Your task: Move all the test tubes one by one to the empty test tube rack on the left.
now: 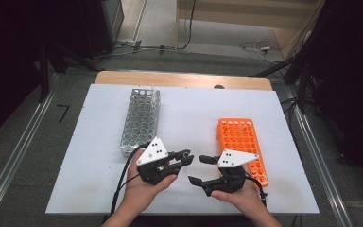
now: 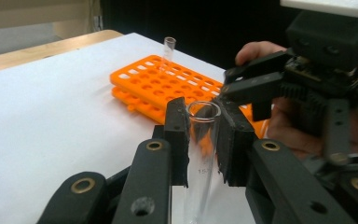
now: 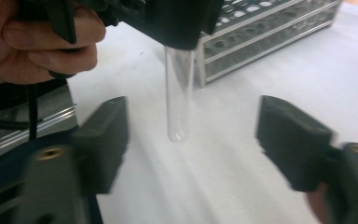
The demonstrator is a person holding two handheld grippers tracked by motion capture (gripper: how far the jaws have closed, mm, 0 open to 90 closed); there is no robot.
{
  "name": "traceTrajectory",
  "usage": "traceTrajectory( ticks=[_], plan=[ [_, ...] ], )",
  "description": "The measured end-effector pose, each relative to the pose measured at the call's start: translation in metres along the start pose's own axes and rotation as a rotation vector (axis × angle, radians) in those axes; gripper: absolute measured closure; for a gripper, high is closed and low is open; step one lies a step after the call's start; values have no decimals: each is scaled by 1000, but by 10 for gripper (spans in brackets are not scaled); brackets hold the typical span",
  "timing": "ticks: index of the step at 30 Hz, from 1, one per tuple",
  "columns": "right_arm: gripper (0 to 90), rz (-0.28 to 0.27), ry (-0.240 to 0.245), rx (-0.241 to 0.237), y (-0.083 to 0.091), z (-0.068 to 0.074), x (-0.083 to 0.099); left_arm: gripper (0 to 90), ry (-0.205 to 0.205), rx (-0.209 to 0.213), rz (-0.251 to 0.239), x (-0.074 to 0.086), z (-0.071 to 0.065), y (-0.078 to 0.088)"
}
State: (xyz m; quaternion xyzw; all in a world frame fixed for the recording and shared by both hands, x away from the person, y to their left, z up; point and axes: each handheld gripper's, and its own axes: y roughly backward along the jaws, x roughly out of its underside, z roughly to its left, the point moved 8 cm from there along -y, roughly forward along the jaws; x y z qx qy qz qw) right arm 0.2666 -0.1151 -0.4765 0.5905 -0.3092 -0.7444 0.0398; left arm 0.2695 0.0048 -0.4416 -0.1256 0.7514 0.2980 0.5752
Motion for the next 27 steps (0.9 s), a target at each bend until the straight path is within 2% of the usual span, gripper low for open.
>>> traceTrajectory(
  ticks=[3, 8, 18, 27],
  plan=[
    [82, -24, 9, 4, 9, -4, -3, 759, -2, -17, -6, -4, 8, 4],
    [64, -61, 2, 23, 23, -15, -6, 759, -5, -59, -24, -15, 24, 10],
    [63, -83, -34, 108, 53, -52, -3, 760, -5, -154, -38, -31, 64, 20],
    [63, -87, -96, 178, 76, -89, 13, 759, 30, -216, -65, -44, 101, 21]
  ],
)
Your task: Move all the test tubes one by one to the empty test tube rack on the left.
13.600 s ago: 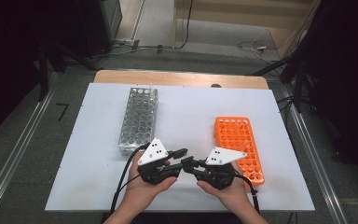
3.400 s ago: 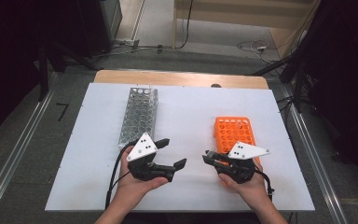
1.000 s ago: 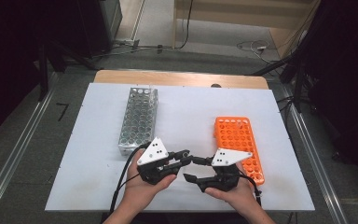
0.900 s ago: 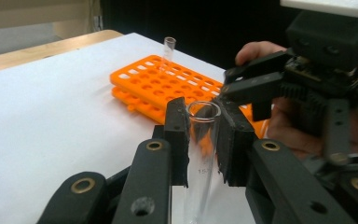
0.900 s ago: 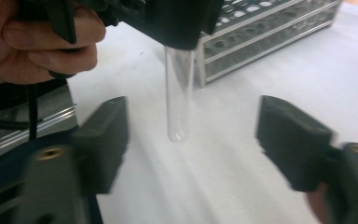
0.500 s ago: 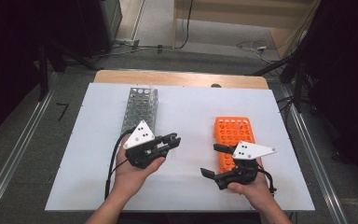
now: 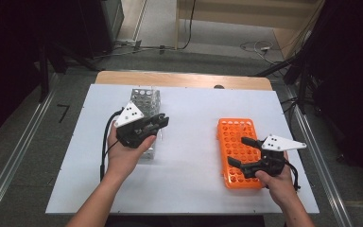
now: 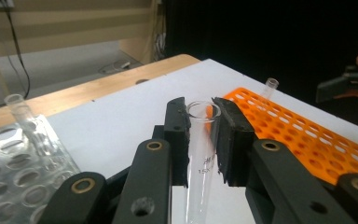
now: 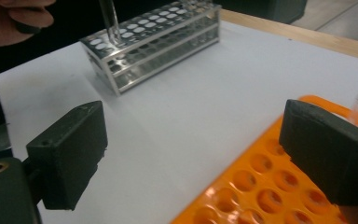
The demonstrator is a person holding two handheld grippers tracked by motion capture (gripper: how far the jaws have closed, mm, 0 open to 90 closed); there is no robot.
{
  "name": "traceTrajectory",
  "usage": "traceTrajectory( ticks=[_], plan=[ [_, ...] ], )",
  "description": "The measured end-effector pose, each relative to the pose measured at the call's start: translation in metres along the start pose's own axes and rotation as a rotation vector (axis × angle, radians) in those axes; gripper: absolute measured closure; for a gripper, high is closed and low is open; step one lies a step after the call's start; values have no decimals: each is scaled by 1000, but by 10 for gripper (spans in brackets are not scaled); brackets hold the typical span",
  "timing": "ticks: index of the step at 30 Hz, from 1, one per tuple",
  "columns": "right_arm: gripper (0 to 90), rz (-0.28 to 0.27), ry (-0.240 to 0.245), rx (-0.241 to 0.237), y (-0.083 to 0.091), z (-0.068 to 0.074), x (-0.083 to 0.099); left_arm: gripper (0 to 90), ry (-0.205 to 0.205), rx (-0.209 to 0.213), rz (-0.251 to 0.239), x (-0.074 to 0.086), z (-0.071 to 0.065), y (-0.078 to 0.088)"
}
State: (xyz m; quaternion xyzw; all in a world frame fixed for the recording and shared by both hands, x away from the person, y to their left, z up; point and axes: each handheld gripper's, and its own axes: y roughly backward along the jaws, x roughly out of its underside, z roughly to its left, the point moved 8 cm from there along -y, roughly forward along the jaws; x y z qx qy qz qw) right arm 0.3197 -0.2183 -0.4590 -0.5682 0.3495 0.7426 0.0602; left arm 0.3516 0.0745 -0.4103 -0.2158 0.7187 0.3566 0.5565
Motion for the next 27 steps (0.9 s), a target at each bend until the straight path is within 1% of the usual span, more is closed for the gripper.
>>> traceTrajectory(
  ticks=[2, 6, 9, 14, 15, 16, 18, 19, 23, 27],
  plan=[
    [63, 1, -11, 13, 3, -8, 3, 759, 8, -11, -6, -4, 8, -2],
    [63, -2, -16, 34, 8, -19, 7, 759, 21, -31, -19, -11, 23, -6],
    [35, -1, -35, 41, 12, -27, 10, 759, 34, -51, -29, -17, 34, -9],
    [33, 3, -52, 78, 15, -40, 17, 759, 39, -91, -31, -23, 52, -15],
    [20, 6, -59, 81, 16, -41, 18, 759, 41, -98, -33, -24, 55, -16],
    [2, 7, -56, 79, 16, -42, 19, 759, 40, -105, -33, -25, 59, -17],
    [0, 9, -51, 79, 18, -44, 20, 759, 44, -119, -37, -27, 65, -19],
    [0, 10, -48, 87, 18, -45, 21, 759, 43, -128, -37, -28, 69, -20],
    [0, 15, -62, 100, 18, -48, 24, 759, 49, -153, -36, -29, 79, -27],
    [0, 19, -70, 110, 18, -51, 26, 759, 52, -173, -36, -29, 87, -33]
  ],
)
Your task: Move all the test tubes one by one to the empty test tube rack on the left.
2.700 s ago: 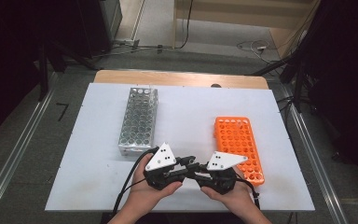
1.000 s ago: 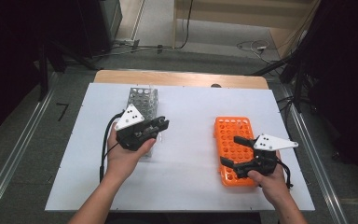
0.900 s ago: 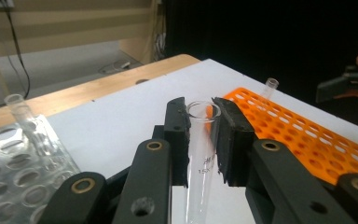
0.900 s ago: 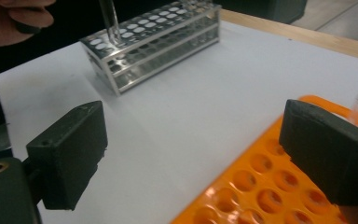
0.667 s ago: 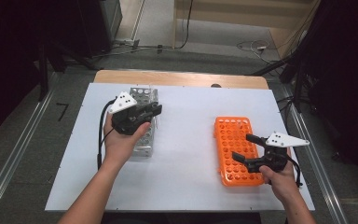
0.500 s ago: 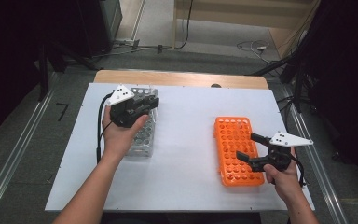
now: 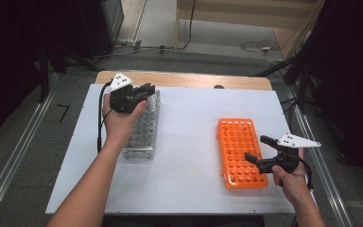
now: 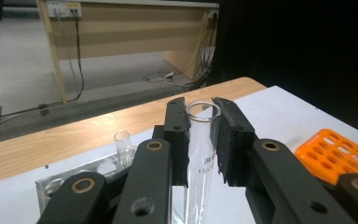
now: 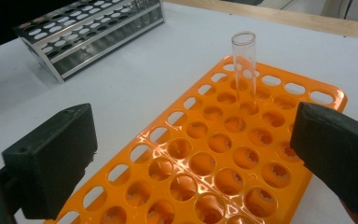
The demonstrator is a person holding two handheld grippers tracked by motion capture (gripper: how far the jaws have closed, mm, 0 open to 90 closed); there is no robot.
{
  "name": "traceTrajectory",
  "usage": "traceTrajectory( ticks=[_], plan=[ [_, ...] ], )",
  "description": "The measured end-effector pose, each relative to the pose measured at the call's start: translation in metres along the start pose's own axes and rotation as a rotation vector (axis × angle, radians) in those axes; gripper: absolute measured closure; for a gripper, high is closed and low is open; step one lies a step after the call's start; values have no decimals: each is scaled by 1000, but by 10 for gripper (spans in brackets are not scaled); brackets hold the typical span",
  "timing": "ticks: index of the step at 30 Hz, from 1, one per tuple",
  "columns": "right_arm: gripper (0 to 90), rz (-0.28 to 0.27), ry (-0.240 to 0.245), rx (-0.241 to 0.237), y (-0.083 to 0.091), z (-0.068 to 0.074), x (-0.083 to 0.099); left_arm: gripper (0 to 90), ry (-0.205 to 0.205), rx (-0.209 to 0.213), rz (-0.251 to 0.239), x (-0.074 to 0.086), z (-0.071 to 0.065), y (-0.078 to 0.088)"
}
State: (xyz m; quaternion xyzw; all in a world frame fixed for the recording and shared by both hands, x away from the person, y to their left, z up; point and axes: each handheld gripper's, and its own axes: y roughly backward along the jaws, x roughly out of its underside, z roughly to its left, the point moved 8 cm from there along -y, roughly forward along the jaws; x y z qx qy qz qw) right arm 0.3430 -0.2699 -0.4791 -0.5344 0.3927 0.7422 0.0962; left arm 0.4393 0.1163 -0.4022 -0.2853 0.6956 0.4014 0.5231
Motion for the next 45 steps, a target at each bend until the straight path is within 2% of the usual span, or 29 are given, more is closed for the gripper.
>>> traceTrajectory(
  ticks=[5, 10, 21, 30, 37, 43, 45],
  plan=[
    [0, -9, -3, 4, 2, -2, 0, 759, 4, -34, -9, 1, 8, -7],
    [0, -7, -3, 5, 1, -3, 1, 759, 14, -52, 6, 8, 13, -15],
    [0, -13, -3, 3, 2, -3, 1, 758, -6, -97, 33, 23, 18, -30],
    [0, -15, -7, -1, 3, -3, 0, 758, -11, -103, 68, 38, 16, -34],
    [0, -17, -11, -4, 3, -3, 1, 757, -32, -119, 126, 50, 15, -35],
    [0, -17, -8, -6, 3, -4, 1, 747, -46, -119, 139, 50, 13, -34],
    [0, -18, -8, -7, 3, -4, 1, 711, -53, -117, 148, 50, 12, -33]
  ],
)
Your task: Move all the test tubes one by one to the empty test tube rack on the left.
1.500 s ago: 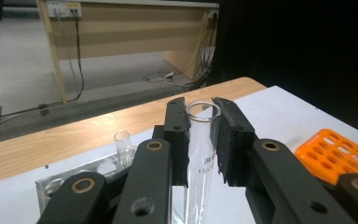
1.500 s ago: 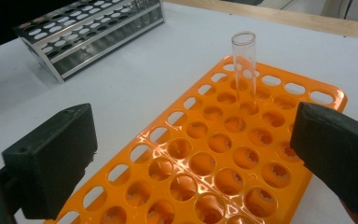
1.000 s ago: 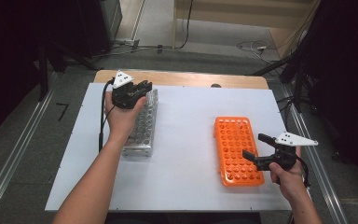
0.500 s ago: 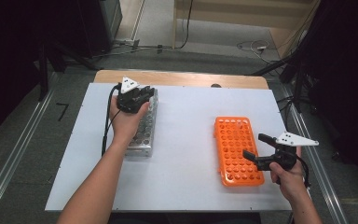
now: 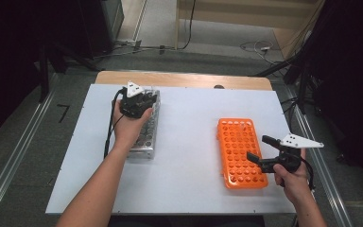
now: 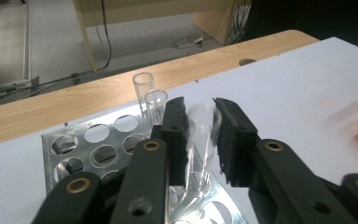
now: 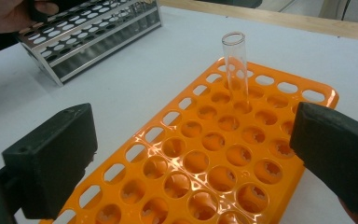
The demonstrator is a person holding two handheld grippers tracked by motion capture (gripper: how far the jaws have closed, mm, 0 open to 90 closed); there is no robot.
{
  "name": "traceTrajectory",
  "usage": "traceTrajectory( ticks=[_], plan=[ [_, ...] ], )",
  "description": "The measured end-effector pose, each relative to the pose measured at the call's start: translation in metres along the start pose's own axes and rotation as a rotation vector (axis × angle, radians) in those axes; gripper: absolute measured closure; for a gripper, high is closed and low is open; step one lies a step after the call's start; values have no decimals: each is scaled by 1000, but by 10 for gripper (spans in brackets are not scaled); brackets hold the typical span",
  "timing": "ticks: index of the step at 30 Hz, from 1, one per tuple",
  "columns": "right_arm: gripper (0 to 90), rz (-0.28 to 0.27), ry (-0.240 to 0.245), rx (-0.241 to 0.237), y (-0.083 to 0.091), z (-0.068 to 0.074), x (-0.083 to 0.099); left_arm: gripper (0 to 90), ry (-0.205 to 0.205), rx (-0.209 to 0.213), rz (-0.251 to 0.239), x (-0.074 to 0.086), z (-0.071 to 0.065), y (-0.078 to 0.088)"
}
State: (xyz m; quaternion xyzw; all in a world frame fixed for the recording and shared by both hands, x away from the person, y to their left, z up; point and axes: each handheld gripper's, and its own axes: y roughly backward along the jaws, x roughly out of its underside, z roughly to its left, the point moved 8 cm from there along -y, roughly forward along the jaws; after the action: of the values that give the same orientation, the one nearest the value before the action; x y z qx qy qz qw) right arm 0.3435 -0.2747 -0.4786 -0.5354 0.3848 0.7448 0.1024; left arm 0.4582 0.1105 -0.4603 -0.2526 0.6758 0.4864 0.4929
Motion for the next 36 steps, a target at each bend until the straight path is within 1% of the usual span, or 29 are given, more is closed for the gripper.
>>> traceTrajectory(
  ticks=[1, 5, 7, 8, 10, 12, 15, 17, 18, 20, 24, 26, 27, 29, 31, 35, 36],
  plan=[
    [0, 1, 0, -1, 0, 0, 0, 692, -2, 1, 2, 0, 0, 0],
    [0, 4, 2, -1, -1, 0, 1, 613, 19, 7, -1, 0, 1, 3],
    [0, 3, 3, -1, -1, 0, 1, 572, 30, 21, -13, -2, 0, 7],
    [0, 3, 2, -1, -2, 0, 1, 541, 35, 27, -20, -2, -1, 10],
    [0, 1, 3, -4, -3, 0, 1, 467, 51, 57, -32, -4, -5, 16],
    [0, 2, 4, -3, -3, 0, 1, 381, 52, 79, -44, -5, -9, 23],
    [0, 1, -1, -2, -4, 0, 1, 263, 72, 110, -44, -3, -15, 33],
    [0, -2, -5, -5, -5, 0, 0, 186, 75, 124, -46, -2, -19, 41],
    [0, -3, -3, -5, -6, 1, -1, 164, 73, 125, -48, -1, -21, 46],
    [0, -2, -2, -4, -8, 1, -2, 120, 84, 142, -64, 1, -25, 56],
    [0, 7, -2, -4, -12, 2, -2, 82, 87, 165, -87, 8, -31, 75],
    [0, 7, -4, -4, -14, 2, -2, 72, 101, 197, -102, 11, -34, 85],
    [0, 7, -4, -5, -15, 1, -2, 71, 102, 208, -110, 13, -35, 89],
    [0, 9, -4, -4, -17, 0, -3, 52, 104, 216, -125, 17, -38, 99],
    [0, 11, -1, -1, -19, 0, -3, 39, 98, 220, -128, 21, -42, 107],
    [0, 13, -5, -2, -22, -3, -5, 19, 95, 249, -149, 29, -51, 125],
    [18, 12, -8, -6, -23, -4, -6, 10, 95, 256, -153, 31, -53, 128]
  ],
)
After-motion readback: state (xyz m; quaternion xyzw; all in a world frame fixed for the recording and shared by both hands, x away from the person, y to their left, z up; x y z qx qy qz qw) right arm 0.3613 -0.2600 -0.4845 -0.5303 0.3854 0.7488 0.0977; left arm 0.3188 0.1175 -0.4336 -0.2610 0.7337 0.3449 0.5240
